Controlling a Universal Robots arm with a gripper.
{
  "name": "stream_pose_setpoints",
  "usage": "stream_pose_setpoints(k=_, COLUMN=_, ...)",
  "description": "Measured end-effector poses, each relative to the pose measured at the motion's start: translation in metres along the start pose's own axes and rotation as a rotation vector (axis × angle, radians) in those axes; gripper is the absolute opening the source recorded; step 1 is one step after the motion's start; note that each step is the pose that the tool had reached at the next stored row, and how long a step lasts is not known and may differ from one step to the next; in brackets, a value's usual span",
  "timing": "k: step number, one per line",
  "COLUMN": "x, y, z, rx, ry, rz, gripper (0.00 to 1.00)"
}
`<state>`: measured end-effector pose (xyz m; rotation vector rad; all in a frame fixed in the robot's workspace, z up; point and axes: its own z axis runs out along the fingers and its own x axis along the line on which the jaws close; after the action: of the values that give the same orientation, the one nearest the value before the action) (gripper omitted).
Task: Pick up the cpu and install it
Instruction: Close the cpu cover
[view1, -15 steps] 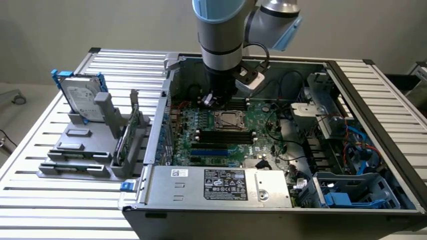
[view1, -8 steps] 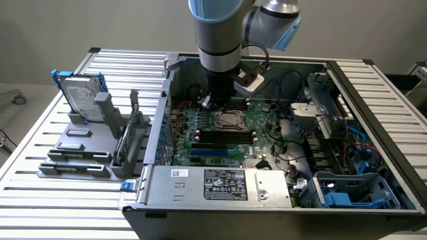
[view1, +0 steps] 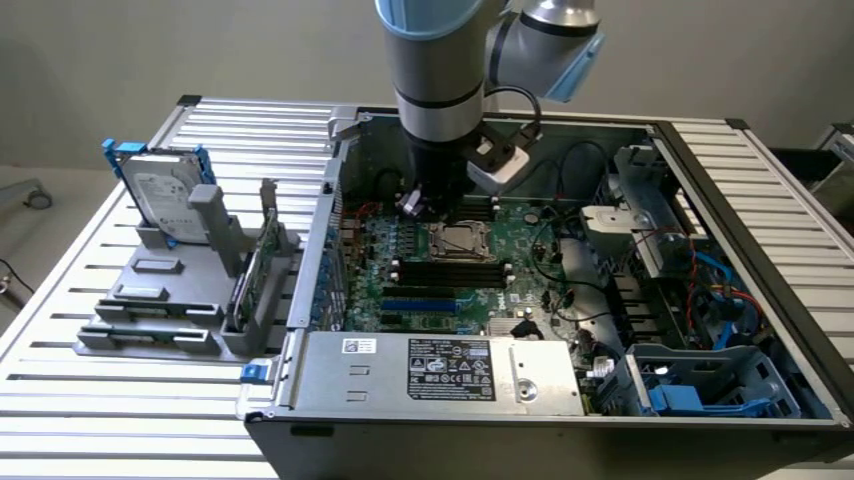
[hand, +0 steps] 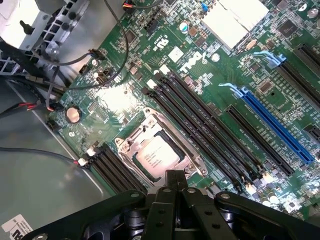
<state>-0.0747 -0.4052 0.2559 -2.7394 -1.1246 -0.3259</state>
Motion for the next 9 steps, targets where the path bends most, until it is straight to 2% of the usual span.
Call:
stream_pose_setpoints(k=6, x=-0.0054, y=0.0021, z=-0.0003, rx=-0.0039, ry=-0.0059, rz=0.004, gripper=0.11)
stream_pose_setpoints(k=8, x=-0.0066, y=0.0031, z=-0.0004, rx=-0.0014, ry=-0.0131, rz=0.005, gripper=0.11)
stream_pose_setpoints(k=9, x=-0.0071, y=0.0036, z=-0.0004, rx=0.0011, ry=-0.0188, rz=0.007, gripper=0.11)
